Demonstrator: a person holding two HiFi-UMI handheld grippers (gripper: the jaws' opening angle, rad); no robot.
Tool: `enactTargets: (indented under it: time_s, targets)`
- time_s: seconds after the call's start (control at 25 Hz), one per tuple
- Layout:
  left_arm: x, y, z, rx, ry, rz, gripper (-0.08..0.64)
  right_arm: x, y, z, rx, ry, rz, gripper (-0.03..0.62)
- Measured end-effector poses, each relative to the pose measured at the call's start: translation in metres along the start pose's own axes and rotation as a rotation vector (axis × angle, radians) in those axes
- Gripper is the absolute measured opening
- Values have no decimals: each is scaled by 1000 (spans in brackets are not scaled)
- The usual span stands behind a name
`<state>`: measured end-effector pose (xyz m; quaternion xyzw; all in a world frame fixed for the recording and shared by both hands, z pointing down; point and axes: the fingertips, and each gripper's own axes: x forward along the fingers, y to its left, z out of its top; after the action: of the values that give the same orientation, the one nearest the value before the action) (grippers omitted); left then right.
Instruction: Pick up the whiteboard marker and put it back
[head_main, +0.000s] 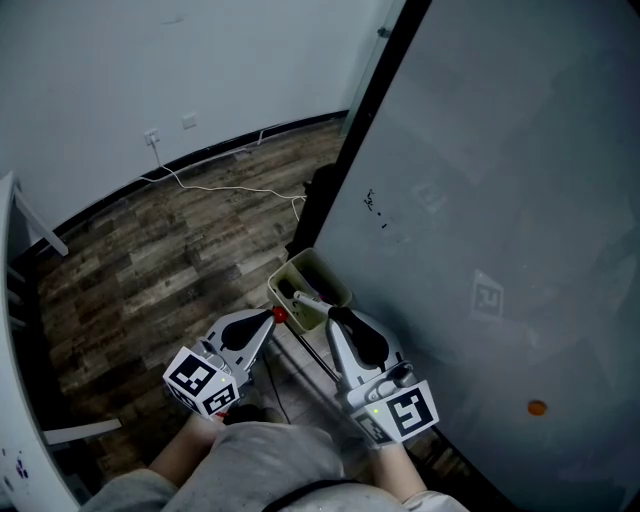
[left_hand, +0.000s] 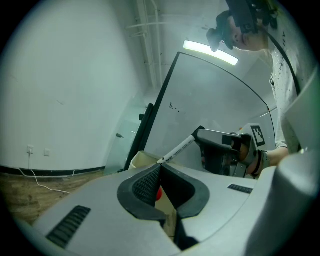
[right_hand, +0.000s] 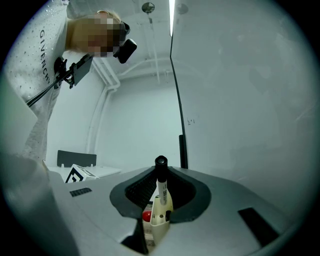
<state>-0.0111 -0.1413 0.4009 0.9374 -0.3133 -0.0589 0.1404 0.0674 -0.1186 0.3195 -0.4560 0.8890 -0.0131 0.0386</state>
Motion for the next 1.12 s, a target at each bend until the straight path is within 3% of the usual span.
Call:
enactTargets:
  time_s: [1.12]
  targets:
    - [4, 3, 9, 29, -32, -4, 15, -2, 2, 21, -10, -58, 24, 75]
